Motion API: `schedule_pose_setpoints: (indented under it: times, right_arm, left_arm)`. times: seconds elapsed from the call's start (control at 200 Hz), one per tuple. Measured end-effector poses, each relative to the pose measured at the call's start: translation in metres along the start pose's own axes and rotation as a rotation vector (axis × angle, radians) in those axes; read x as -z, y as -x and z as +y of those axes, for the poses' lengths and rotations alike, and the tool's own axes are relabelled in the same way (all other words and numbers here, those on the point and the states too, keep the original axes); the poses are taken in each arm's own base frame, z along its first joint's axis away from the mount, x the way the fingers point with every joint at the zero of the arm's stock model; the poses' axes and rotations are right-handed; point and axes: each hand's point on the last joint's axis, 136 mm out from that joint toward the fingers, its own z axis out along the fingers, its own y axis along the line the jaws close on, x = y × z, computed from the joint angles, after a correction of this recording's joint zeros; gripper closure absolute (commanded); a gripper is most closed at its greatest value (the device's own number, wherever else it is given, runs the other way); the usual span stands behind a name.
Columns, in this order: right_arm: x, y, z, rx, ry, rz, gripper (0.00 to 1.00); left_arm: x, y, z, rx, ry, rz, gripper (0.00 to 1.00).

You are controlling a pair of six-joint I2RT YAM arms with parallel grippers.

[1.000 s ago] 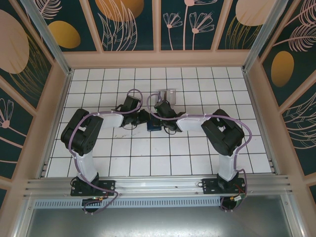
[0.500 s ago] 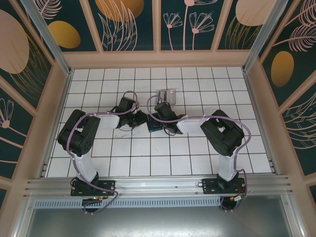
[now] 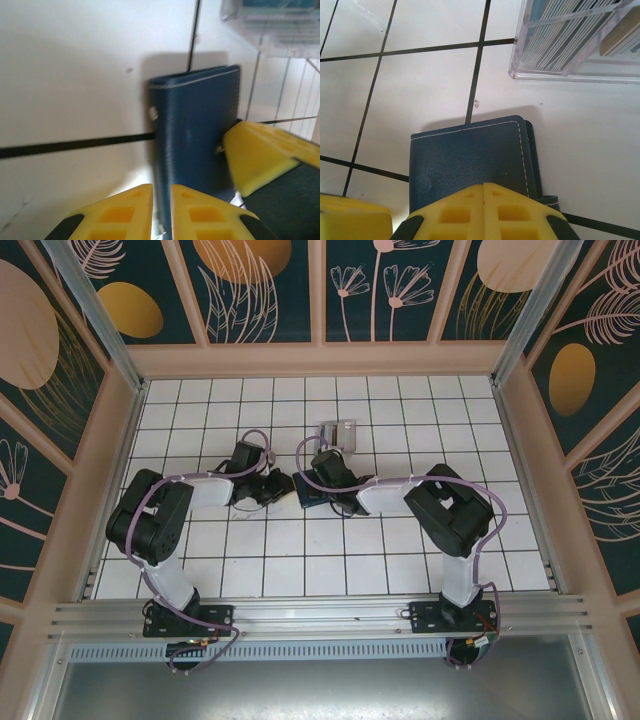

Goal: Put the credit cards into the card holder
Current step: Close the button on the card holder.

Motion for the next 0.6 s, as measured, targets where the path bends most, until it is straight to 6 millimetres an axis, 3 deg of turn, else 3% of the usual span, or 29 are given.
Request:
schedule_pose_setpoints:
  times: [0.155, 0.601]
  right_arm:
    - [-0.0002, 0.0005, -0.0004, -0.019, 0.004, 0.003, 1.0]
    - [-0.0008, 0.0022, -0.0019, -0.071, 0.03, 0.025, 1.0]
  left_arm:
    - [-0.0023, -0.0075, 0.0102, 0.028, 0.01, 0.009, 0.81]
    - [-0.006, -0.0061, 0.0046, 0.035, -0.025, 0.006, 0.8]
